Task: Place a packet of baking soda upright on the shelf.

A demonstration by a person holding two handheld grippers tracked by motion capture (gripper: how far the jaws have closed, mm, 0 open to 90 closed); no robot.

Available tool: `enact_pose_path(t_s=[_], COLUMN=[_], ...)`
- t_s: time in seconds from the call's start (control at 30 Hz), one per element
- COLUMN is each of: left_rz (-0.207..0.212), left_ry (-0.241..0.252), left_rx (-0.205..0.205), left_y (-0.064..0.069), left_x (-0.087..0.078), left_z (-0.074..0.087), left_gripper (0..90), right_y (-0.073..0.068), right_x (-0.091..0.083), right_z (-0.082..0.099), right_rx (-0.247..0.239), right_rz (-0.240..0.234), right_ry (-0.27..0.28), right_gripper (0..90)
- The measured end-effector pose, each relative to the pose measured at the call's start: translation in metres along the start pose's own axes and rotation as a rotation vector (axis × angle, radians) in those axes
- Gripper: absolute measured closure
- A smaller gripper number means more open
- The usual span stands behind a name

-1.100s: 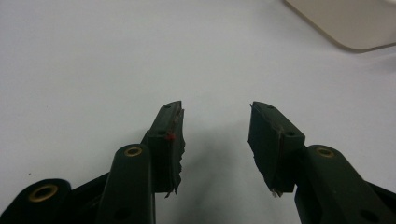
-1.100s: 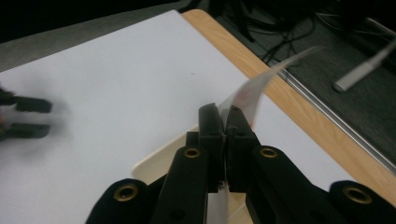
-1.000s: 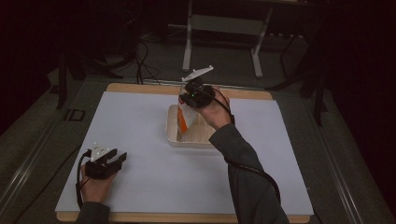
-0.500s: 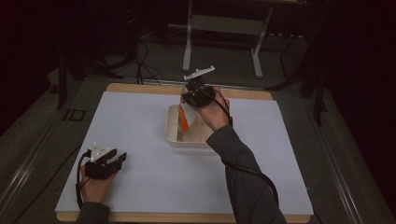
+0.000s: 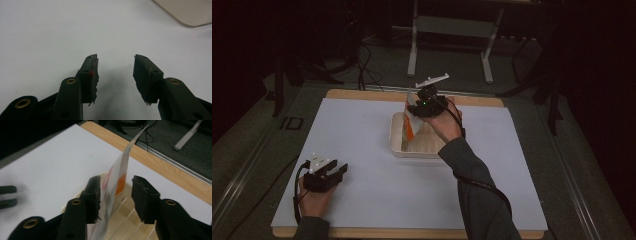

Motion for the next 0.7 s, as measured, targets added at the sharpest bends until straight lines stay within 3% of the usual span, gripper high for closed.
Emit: enact_pose_path(t_s=[0.13,0.37,0.7], left_rz=[0.000,-0.001,-0.001], left_ry=[0.002,0.003,0.013], left_rx=[-0.002,-0.004,-0.011], left_y=[0.000,0.000,-0.001], left_x=[0.000,0.000,-0.001], left_z=[0.000,0.000,-0.001], left_gripper=[54.4,54.3,54.3], right_y=[-0.002,-0.010,-0.012], right_x=[-0.006,-0.018,-0.037], right_z=[-0.002,-0.005,-0.005], right_rx=[0.031,0.023,0.053], right_rz=[-0.017,-0.038,-0.073], right_ry=[0.015,0.031,0.057], right_gripper=[56.1,51.0,49.3])
Point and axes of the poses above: each handheld gripper's, and its own axes: x roughly forward along the jaws, z roughly out of its underside, y roughly to its right, the point moved 10 cm from there along x, roughly forward along the jaws, and after that the axes turned 7 degrees about x, right-handed, at the moved point
